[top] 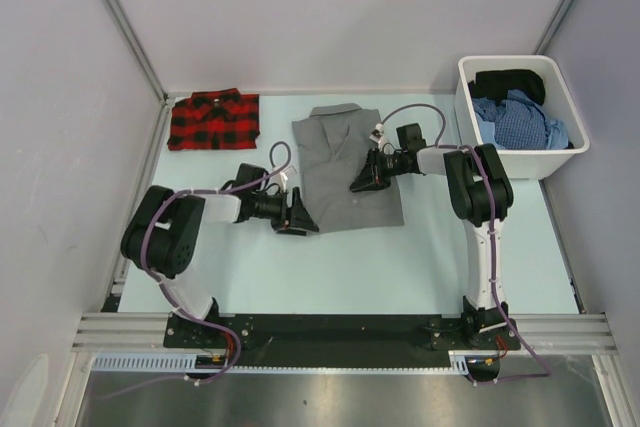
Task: Fold and stack the long sleeve shirts
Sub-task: Fold the shirt
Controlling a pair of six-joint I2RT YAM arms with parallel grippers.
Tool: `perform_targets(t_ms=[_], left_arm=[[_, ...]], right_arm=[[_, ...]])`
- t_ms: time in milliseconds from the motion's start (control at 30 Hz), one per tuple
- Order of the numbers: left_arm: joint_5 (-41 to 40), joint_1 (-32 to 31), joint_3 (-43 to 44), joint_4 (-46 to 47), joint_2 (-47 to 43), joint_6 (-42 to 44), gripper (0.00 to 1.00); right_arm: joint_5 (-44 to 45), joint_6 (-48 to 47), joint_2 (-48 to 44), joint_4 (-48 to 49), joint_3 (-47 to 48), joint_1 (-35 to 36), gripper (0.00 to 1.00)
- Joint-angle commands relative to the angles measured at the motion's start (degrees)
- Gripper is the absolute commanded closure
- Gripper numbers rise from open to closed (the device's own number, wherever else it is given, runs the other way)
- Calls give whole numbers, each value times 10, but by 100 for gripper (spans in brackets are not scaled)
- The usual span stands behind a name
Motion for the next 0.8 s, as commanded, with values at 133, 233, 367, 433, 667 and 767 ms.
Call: perform_targets(t_ms=[133,233,367,433,667,767], left_arm=[[-43,23,62,-247,-142,282,37],[-132,-34,92,-278,-176,420,41],[-267,-140,78,-243,-204,546,42],[-313,-183,63,-216,-201,596,42],[-419,-272,19,-127,-176,693,42],[-446,-283,-1,-99,-155,710,42]], right_arm=[[-32,-106,-81,-79,13,-15,71],[-26,-318,-147,-255,37,-31,71],[55,-576,-222,-385,-10,-39,68],[117,-690,-277,-357,-64,-36,62],[204,-827,-360,-198,-248,8,57],[234,-848,-359,-132,-295,32,57]])
